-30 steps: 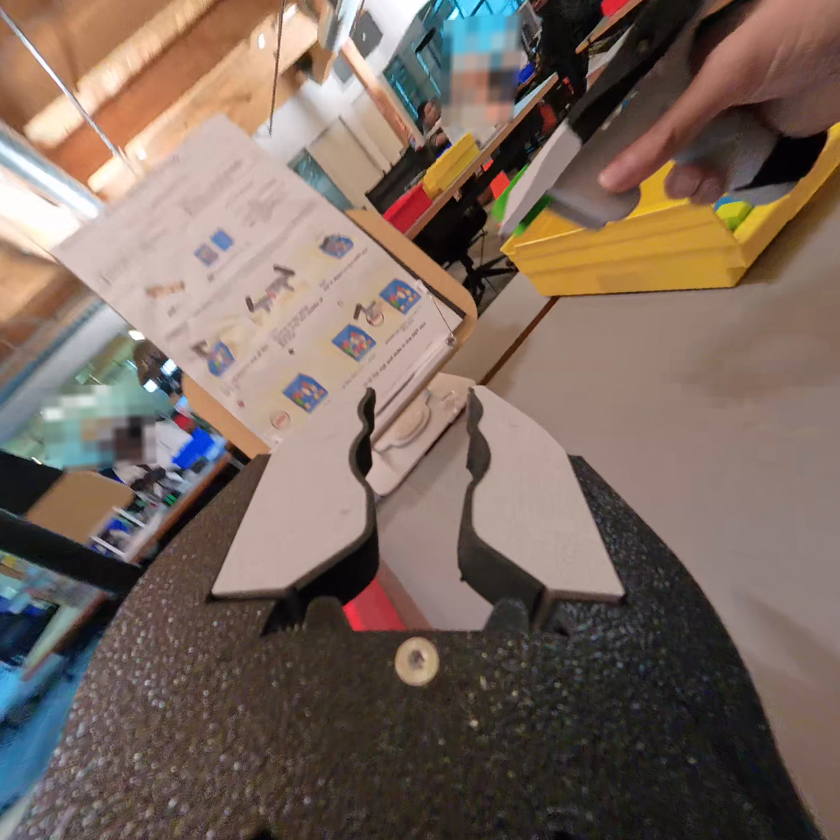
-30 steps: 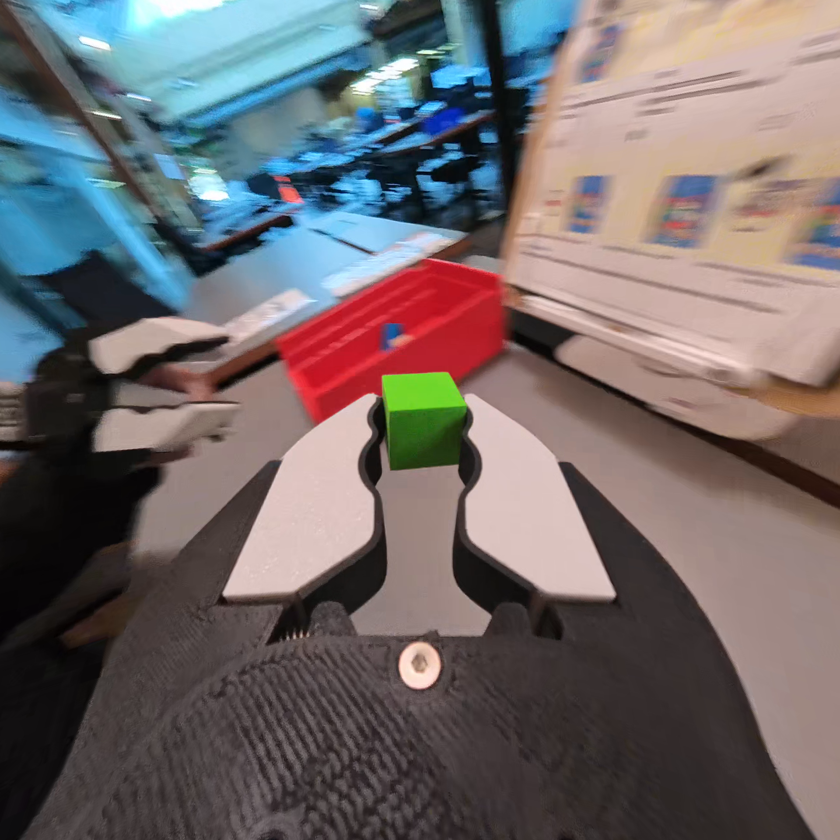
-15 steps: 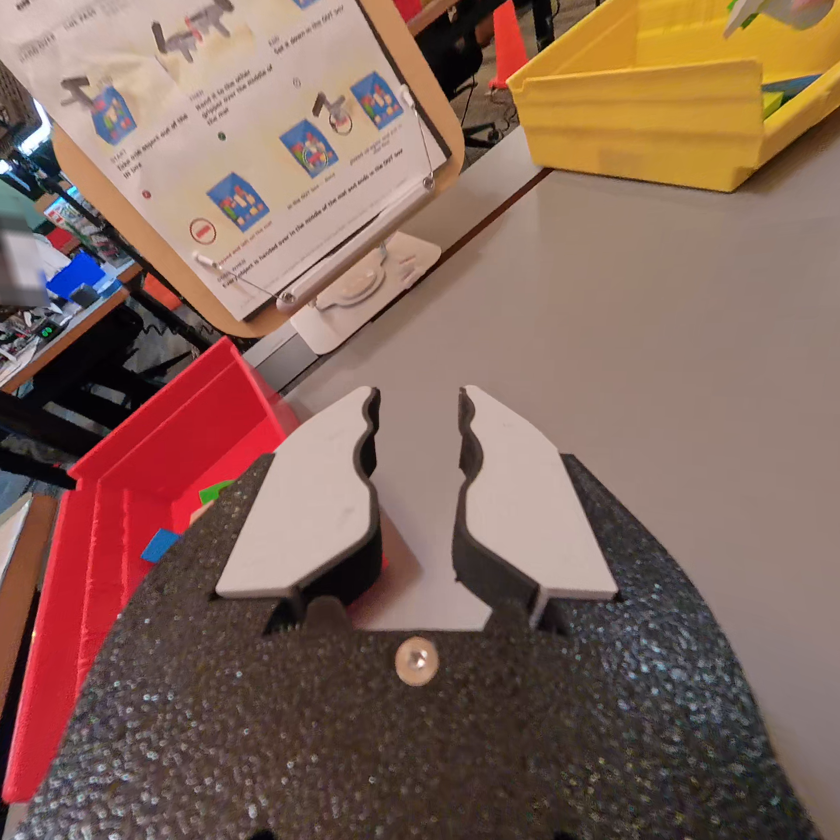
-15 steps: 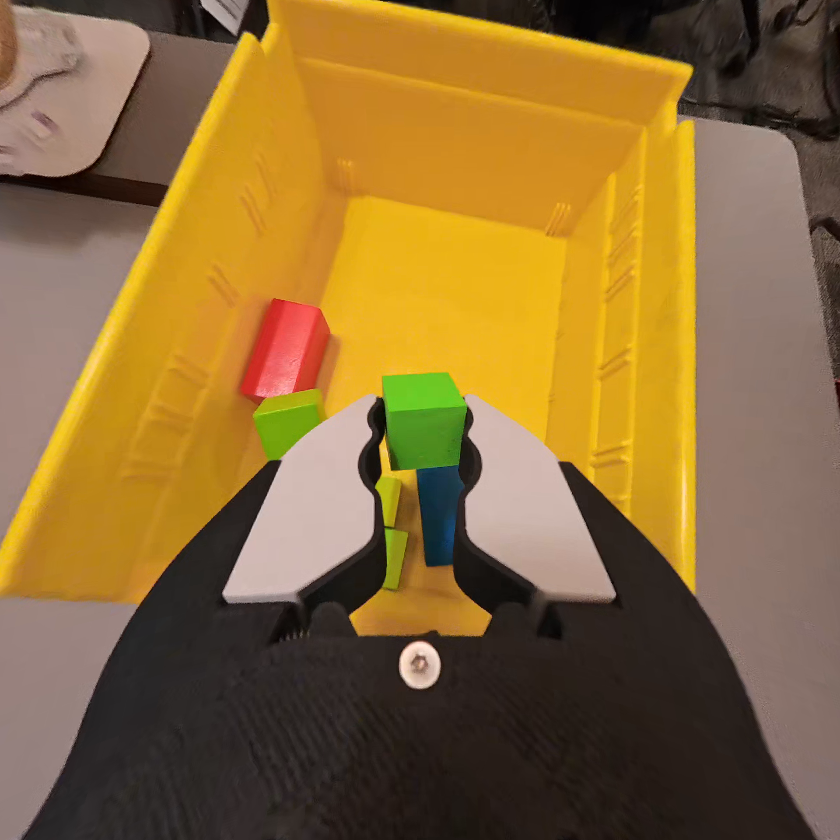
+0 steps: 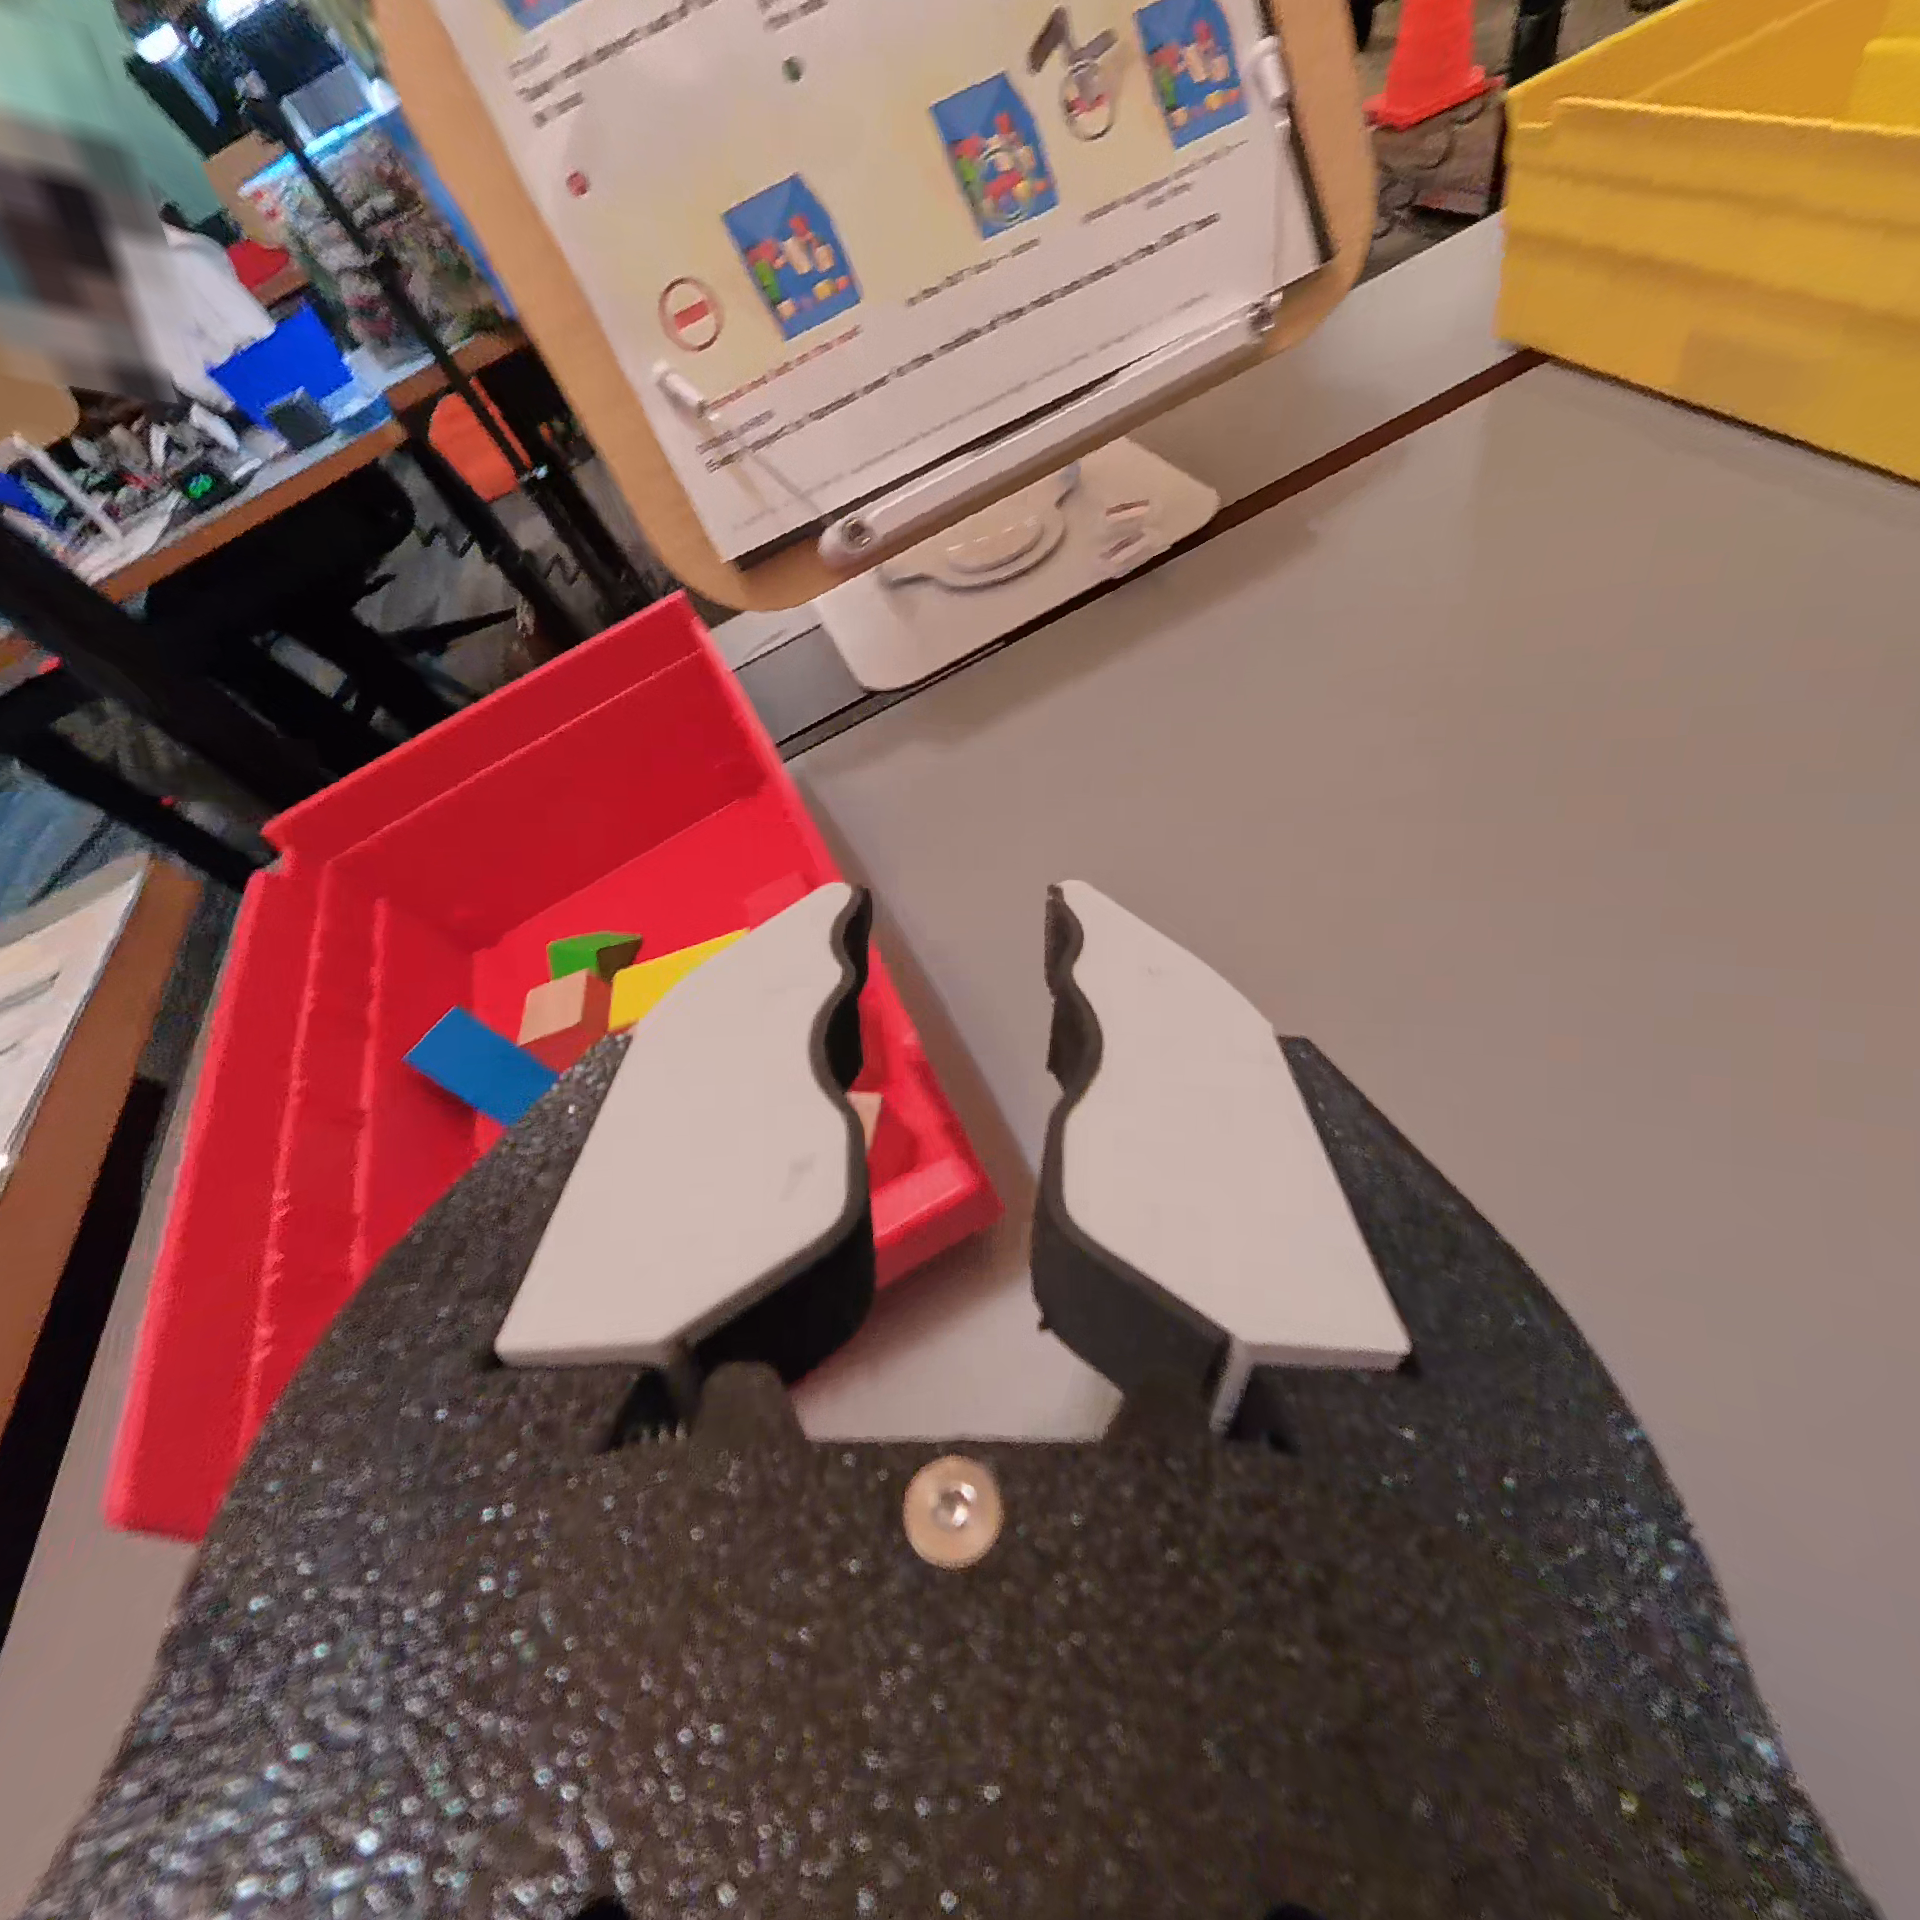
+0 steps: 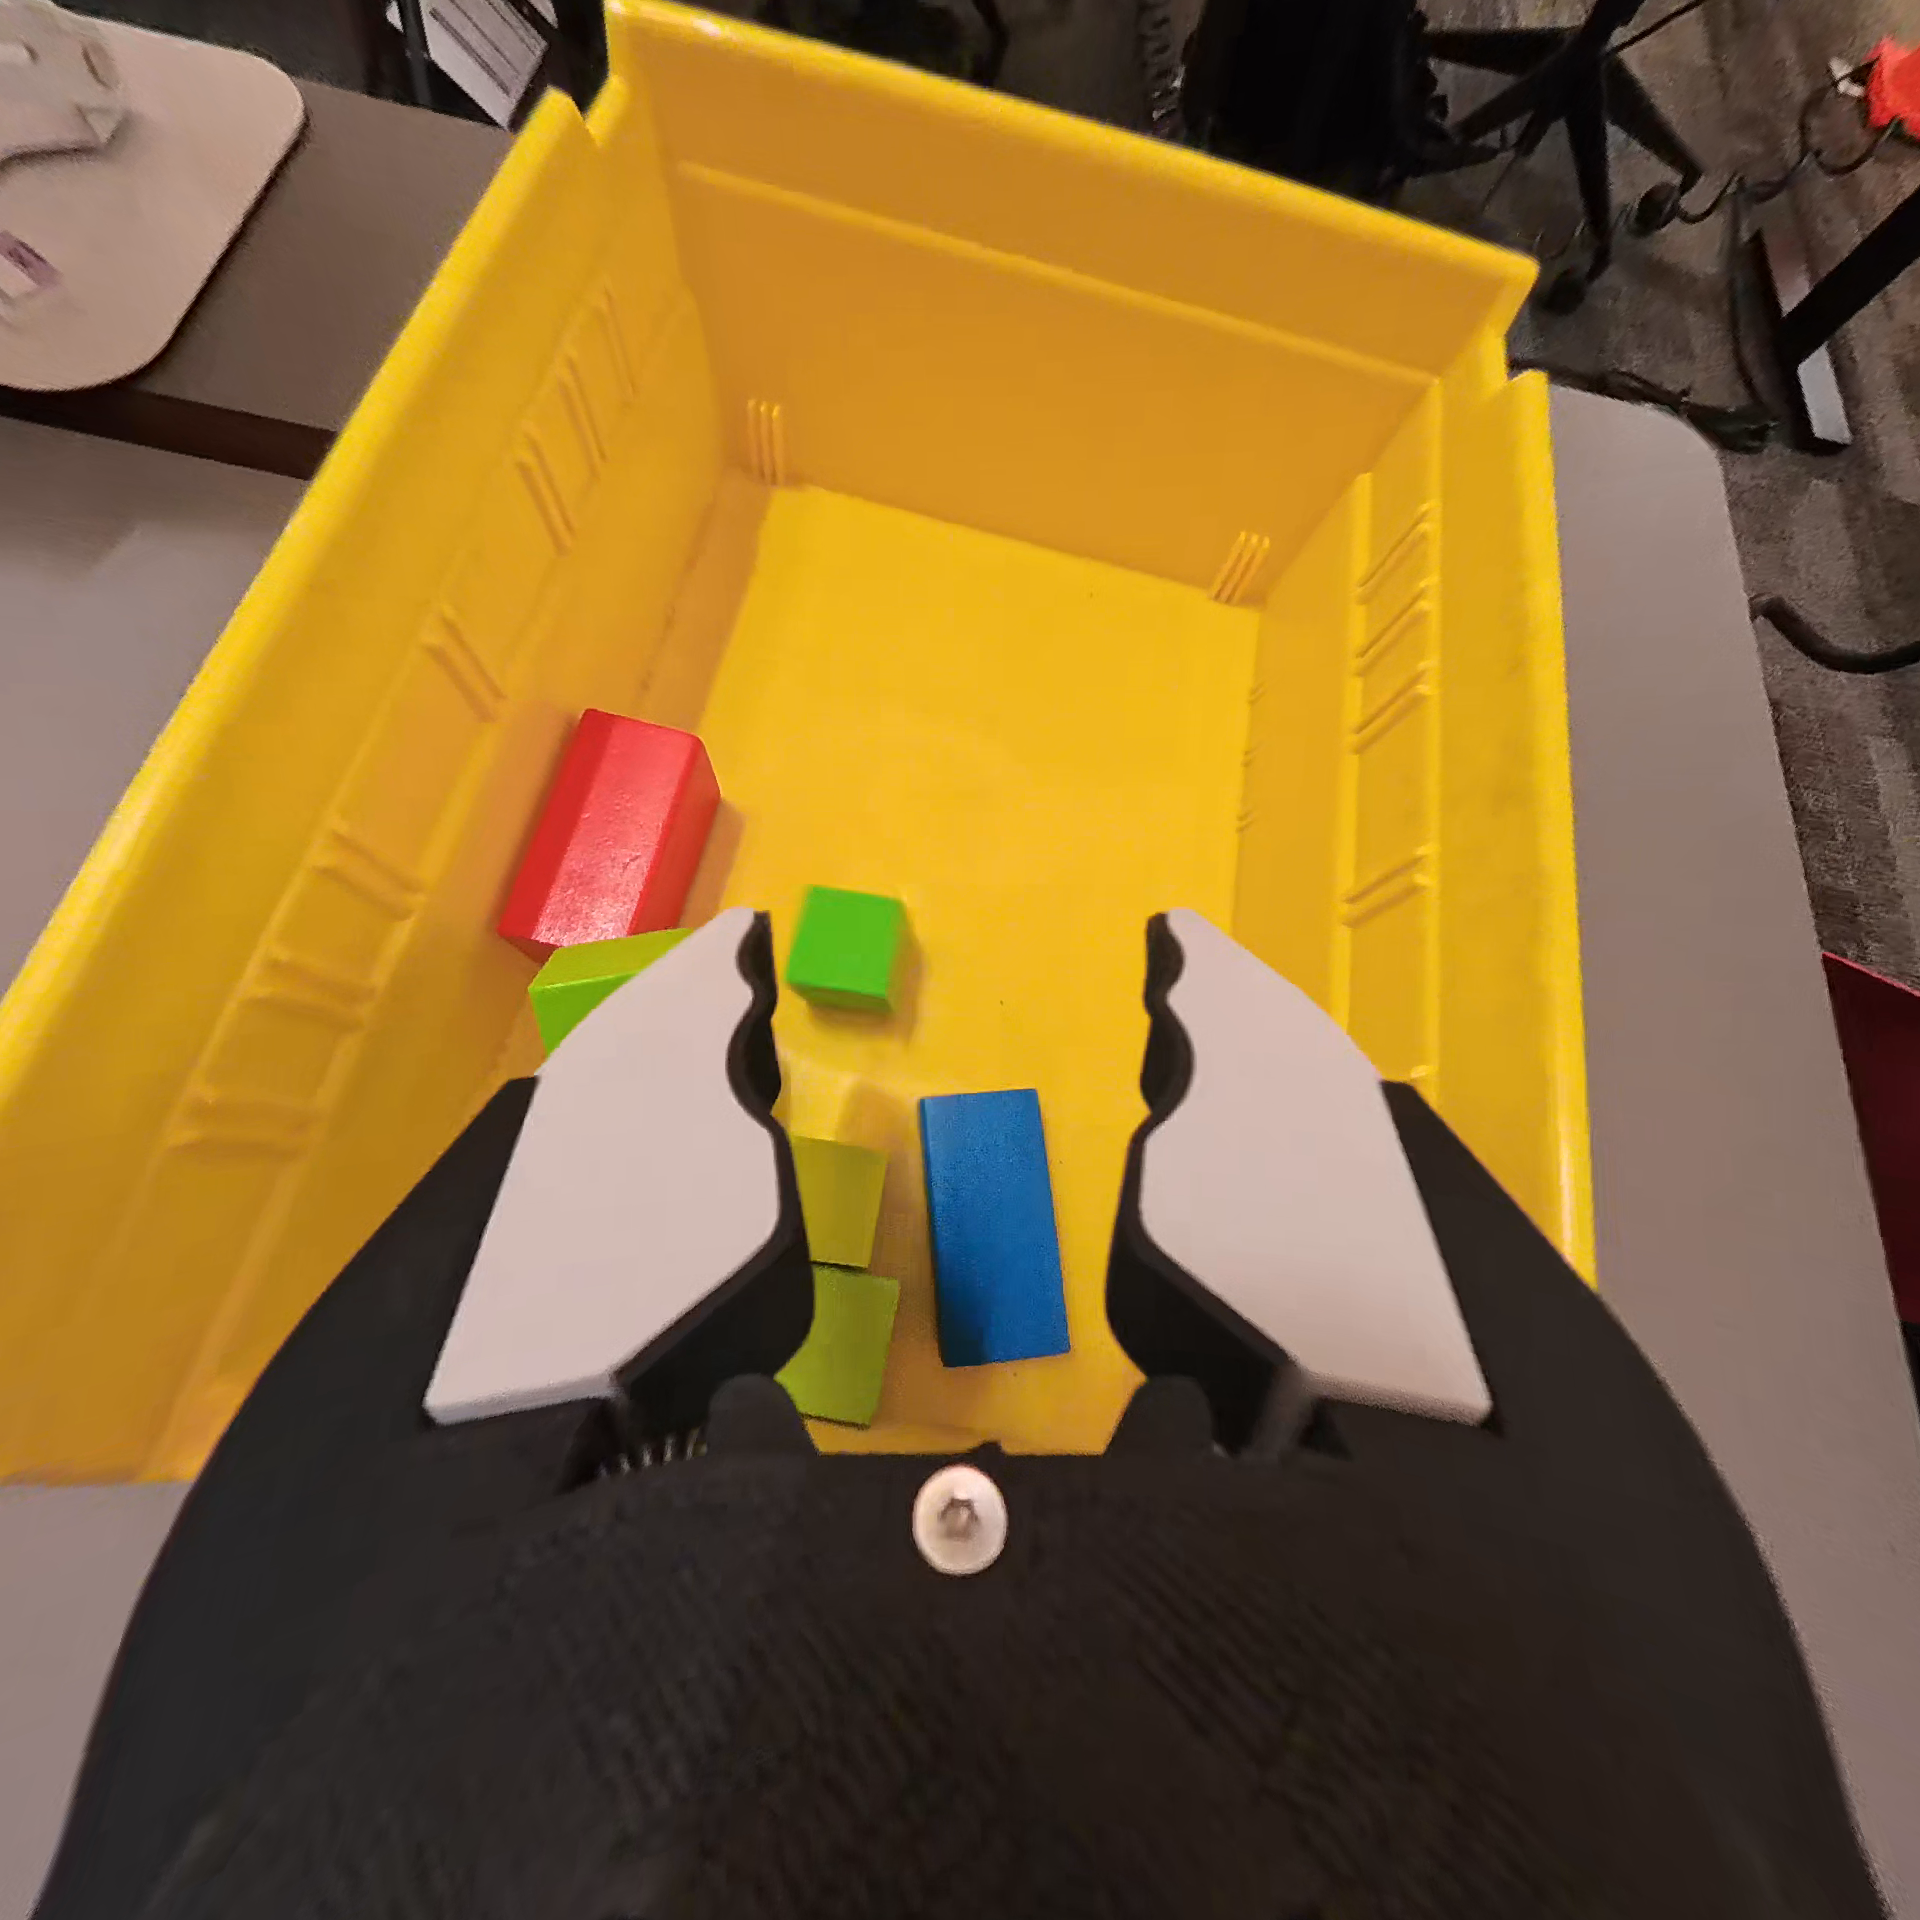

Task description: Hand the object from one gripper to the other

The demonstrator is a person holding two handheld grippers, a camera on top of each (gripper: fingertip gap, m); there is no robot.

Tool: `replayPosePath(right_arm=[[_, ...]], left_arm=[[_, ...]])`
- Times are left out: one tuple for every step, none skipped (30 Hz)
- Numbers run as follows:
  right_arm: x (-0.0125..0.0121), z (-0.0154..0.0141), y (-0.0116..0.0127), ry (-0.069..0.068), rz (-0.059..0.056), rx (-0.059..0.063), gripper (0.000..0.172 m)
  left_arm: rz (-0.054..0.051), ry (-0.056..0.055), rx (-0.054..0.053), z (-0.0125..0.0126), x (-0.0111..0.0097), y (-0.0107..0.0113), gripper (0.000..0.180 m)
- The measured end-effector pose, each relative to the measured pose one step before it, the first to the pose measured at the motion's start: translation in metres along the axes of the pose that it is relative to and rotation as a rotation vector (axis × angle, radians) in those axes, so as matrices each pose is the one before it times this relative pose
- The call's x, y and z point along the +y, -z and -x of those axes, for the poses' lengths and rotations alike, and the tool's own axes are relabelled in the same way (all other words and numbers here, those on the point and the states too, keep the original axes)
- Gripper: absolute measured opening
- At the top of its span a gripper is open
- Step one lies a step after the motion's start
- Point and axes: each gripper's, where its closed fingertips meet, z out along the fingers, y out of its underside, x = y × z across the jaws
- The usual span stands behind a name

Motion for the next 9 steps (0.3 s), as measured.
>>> replayPosePath(right_arm=[[-0.00294,-0.00002,0.00222,-0.0045,-0.0157,0.0004,0.07],[-0.00337,-0.00005,0.00257,-0.0029,-0.0158,0.001,0.071],[-0.00407,0.00026,0.00294,0.0003,-0.0186,0.0007,0.074],[-0.00435,0.00044,0.00327,0.0034,-0.0191,0.0008,0.075],[-0.00463,0.001,0.00315,0.0048,-0.0197,-0.0006,0.075],[-0.0049,0.0018,0.00287,0.0038,-0.0209,-0.0041,0.075],[-0.00457,0.00244,0.00254,0.0023,-0.0192,-0.0073,0.075],[-0.00405,0.00285,0.0023,0.0021,-0.0162,-0.0085,0.076],[-0.00353,0.00318,0.00194,0.0043,-0.0126,-0.0107,0.076]], left_arm=[[0.0131,0.0167,-0.0139,0.00868,0.00253,0.00067,0.031],[0.0162,0.0159,-0.015,0.00957,0.00264,0.0004,0.031],[0.0253,0.0148,-0.0155,0.01048,0.00316,-0.0003,0.031],[0.0387,0.0153,-0.0191,0.01196,0.00405,-0.0014,0.031],[0.048,0.0175,-0.0218,0.0135,0.00432,-0.00299,0.032],[0.0499,0.0214,-0.0166,0.01391,0.00334,-0.00455,0.033],[0.0501,0.0227,0.002,0.01222,0.00185,-0.00625,0.035],[0.0588,0.0219,0.0229,0.0097,0.00153,-0.0077,0.039],[0.0715,0.0215,0.0235,0.01017,0.00152,-0.00844,0.044]])
